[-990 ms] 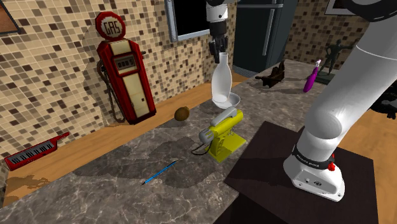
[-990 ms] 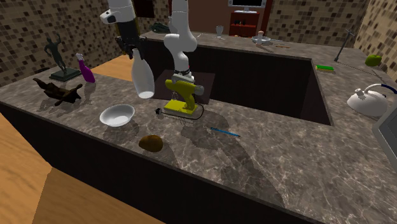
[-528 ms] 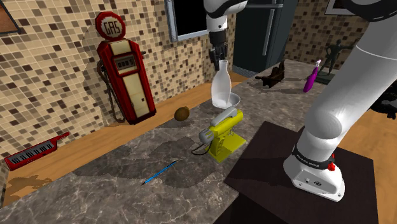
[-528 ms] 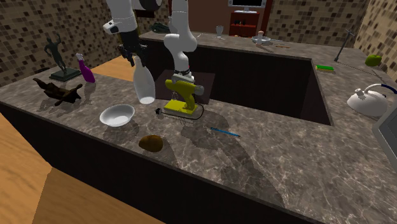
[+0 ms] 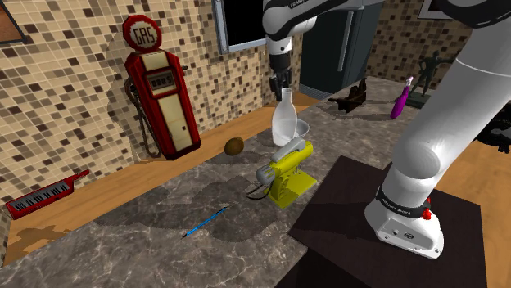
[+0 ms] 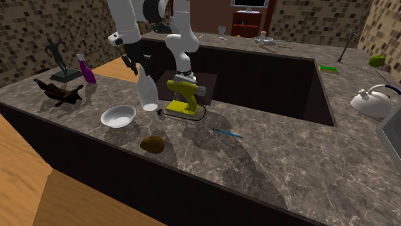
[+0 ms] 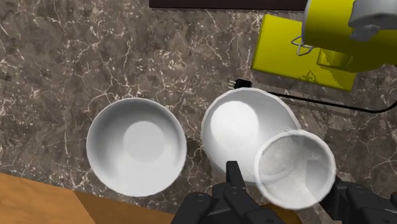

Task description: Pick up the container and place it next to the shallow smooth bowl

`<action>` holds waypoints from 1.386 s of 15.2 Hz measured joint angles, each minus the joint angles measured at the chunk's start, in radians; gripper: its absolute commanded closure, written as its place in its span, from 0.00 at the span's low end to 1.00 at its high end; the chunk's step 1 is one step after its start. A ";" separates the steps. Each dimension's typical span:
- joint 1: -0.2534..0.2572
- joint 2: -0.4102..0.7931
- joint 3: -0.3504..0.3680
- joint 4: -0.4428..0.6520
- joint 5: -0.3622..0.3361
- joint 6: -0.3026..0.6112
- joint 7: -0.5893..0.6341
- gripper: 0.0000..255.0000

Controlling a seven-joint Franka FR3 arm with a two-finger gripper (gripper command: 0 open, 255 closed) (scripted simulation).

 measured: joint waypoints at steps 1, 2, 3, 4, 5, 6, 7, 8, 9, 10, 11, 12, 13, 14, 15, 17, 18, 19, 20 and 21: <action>0.000 0.004 0.000 -0.009 0.000 0.013 0.000 1.00; 0.000 0.005 0.000 -0.021 0.000 0.026 0.000 1.00; 0.000 0.010 0.000 -0.030 -0.001 0.040 0.000 1.00; 0.000 0.012 0.000 -0.040 -0.001 0.052 0.001 1.00; -0.001 0.016 0.000 -0.049 -0.001 0.065 0.000 1.00; 0.000 0.020 0.000 -0.059 -0.002 0.079 0.001 1.00; -0.001 0.023 0.000 -0.066 -0.002 0.089 0.000 1.00; -0.002 0.026 -0.002 -0.078 -0.003 0.103 -0.002 1.00; -0.001 0.030 0.000 -0.089 -0.003 0.119 0.001 1.00; 0.000 0.034 0.000 -0.098 -0.003 0.131 0.002 1.00; 0.000 0.041 0.000 -0.104 -0.004 0.145 0.003 1.00; 0.000 0.049 0.001 -0.110 -0.004 0.159 0.003 1.00; 0.000 0.050 0.000 -0.123 -0.005 0.173 0.003 1.00; 0.000 0.055 0.001 -0.132 -0.005 0.187 0.005 1.00; 0.000 0.060 0.001 -0.139 -0.005 0.199 0.006 1.00; 0.000 0.068 0.001 -0.147 -0.006 0.214 0.006 1.00; 0.000 0.069 0.001 -0.148 -0.006 0.217 0.006 1.00; 0.000 0.070 0.001 -0.148 -0.006 0.218 0.005 1.00; 0.000 0.070 0.001 -0.148 -0.006 0.218 0.005 1.00; 0.000 0.070 0.001 -0.148 -0.006 0.219 0.005 1.00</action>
